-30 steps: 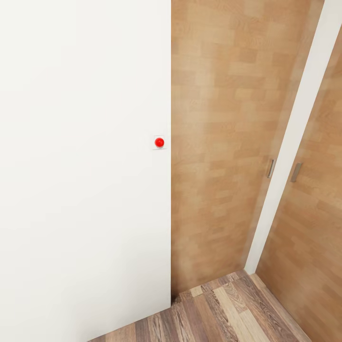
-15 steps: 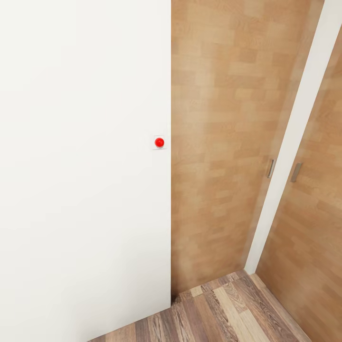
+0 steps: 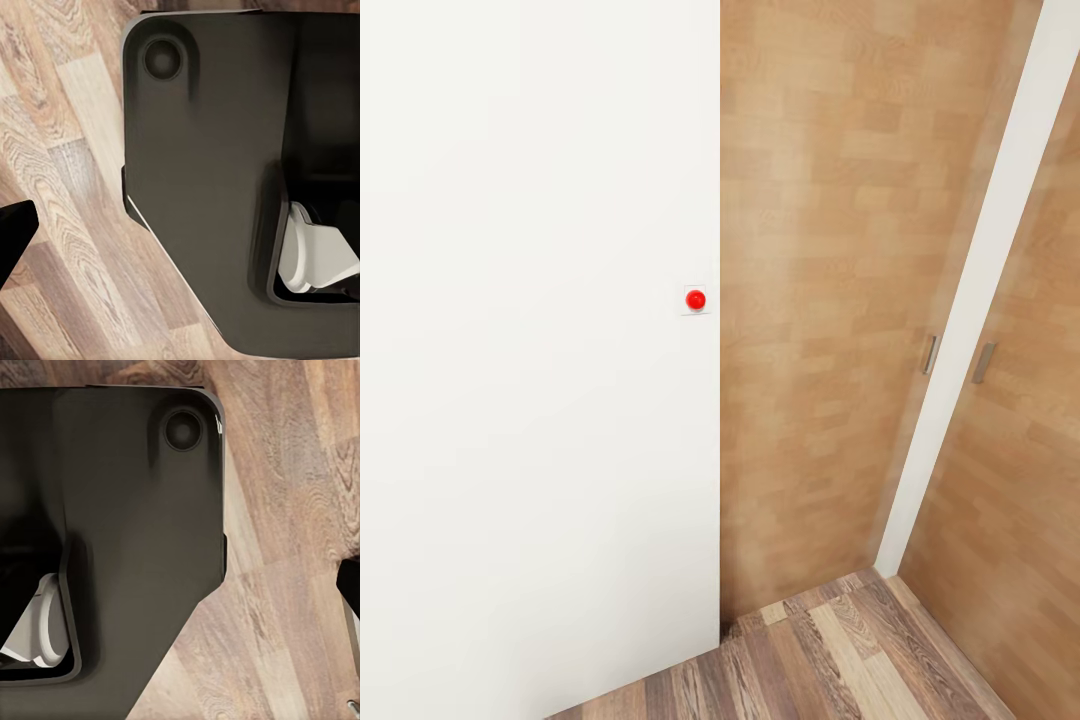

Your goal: Put all the toys in the child's room - the three board games (two on the bed and one on the table), the two jigsaw puzzles on the table, and the tennis ball on the table - inside the toy box on the table in the child's room.

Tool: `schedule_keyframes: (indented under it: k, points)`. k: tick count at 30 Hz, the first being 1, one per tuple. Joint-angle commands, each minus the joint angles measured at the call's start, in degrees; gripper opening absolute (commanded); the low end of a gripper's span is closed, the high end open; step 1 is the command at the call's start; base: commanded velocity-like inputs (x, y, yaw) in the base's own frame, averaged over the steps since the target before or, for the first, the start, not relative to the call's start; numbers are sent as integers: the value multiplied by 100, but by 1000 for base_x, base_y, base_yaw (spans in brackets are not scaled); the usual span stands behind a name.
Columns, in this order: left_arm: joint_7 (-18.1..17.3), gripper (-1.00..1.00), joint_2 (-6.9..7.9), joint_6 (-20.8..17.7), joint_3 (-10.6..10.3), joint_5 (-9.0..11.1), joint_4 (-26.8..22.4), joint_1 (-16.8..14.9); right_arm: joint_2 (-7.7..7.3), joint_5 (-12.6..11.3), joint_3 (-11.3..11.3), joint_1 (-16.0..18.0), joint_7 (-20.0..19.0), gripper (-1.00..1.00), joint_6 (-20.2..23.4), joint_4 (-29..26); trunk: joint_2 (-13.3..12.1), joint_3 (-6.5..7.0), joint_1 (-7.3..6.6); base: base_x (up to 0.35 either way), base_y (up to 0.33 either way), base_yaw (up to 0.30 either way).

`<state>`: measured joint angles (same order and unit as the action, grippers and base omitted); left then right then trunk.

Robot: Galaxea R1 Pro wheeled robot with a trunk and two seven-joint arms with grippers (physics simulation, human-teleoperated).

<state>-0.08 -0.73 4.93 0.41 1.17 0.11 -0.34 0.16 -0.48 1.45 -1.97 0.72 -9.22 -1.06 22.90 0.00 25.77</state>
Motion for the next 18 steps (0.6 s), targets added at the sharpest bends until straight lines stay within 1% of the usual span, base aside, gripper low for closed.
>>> schedule_keyframes:
  k: [1,18]
  points:
    - [-1,100,-2,19,3,13,7,-1,2,-5,13,-5,7,100,-10,-8,2,0,2,0,0,0]
    - [-1,100,-6,17,3,15,7,-1,2,-5,13,-5,6,100,-10,-8,2,0,2,0,0,0]
